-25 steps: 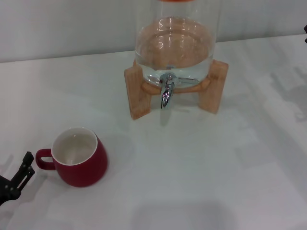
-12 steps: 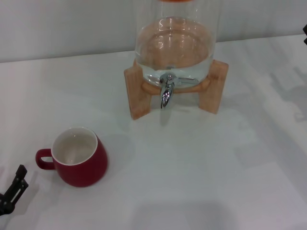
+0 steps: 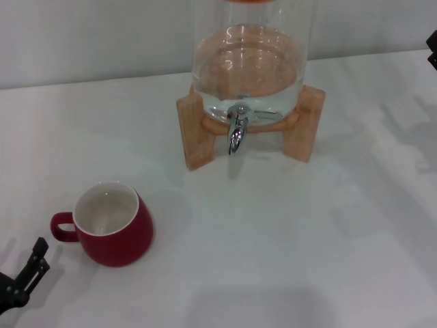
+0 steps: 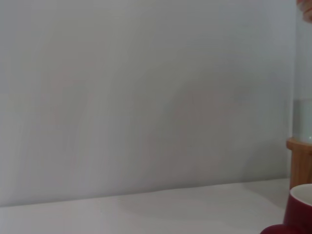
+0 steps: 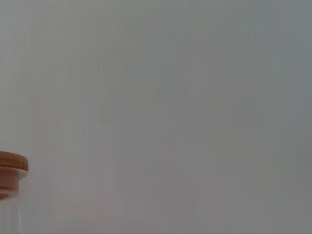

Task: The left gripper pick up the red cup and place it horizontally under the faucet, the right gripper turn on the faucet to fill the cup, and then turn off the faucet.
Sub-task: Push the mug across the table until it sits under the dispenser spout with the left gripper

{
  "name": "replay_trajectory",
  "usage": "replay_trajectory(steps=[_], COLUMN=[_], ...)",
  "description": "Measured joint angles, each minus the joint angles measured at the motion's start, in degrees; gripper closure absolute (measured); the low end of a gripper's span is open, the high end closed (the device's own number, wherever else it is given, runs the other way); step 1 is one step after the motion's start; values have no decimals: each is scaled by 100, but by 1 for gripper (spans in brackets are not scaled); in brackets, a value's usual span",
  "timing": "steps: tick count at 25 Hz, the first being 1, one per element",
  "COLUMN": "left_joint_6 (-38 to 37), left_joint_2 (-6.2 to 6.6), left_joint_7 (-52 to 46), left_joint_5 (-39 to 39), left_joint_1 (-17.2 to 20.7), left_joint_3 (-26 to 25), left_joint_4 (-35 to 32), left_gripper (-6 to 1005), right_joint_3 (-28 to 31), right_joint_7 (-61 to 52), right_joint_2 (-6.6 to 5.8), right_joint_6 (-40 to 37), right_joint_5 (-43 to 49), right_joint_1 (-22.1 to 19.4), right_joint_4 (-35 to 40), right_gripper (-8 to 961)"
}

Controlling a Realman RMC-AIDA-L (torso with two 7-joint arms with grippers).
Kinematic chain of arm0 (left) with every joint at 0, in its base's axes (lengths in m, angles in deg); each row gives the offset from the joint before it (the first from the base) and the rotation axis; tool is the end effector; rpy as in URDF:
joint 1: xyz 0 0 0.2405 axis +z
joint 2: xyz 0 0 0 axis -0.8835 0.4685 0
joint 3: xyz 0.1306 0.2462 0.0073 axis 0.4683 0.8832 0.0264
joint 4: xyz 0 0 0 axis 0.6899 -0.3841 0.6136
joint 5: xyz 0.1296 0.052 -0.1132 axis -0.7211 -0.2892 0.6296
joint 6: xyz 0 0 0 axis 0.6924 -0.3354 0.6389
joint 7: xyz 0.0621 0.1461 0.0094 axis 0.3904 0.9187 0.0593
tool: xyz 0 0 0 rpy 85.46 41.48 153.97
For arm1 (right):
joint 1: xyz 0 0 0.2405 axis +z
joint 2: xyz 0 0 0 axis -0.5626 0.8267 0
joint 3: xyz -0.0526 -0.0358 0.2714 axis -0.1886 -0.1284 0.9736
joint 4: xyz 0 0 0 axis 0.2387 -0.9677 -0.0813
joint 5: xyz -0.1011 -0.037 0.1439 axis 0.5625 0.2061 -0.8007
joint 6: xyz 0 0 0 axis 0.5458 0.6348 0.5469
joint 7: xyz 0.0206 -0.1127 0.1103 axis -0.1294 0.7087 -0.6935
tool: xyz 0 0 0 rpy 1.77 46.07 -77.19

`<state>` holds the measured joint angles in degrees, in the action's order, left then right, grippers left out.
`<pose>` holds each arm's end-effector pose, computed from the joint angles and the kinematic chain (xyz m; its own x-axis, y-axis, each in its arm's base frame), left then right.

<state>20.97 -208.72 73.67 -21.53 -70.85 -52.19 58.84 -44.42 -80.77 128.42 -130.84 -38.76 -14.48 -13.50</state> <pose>-0.3556 0.2199 -0.0408 0.7192 0.0738 0.6909 0.6618 -0.3758 -0.6487 0.3361 0.3211 0.0731 0.5276 0.2395 -0.8151 -0.7966 -0.1938 -0.5726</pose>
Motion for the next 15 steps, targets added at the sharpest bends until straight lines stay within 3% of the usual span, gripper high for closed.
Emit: replay_trajectory(steps=[15], left_joint_6=[-63], left_joint_2=[25], left_joint_7=[0], left_joint_5=[1], left_joint_1=[-176], left_joint_3=[107], left_joint_4=[-24], left_gripper=[130], right_joint_3=[-6], right_joint_7=[9], right_joint_2=[0], right_joint_6=[-11], right_joint_5=[0], right_joint_1=[11], right_joint_4=[10], right_gripper=[120])
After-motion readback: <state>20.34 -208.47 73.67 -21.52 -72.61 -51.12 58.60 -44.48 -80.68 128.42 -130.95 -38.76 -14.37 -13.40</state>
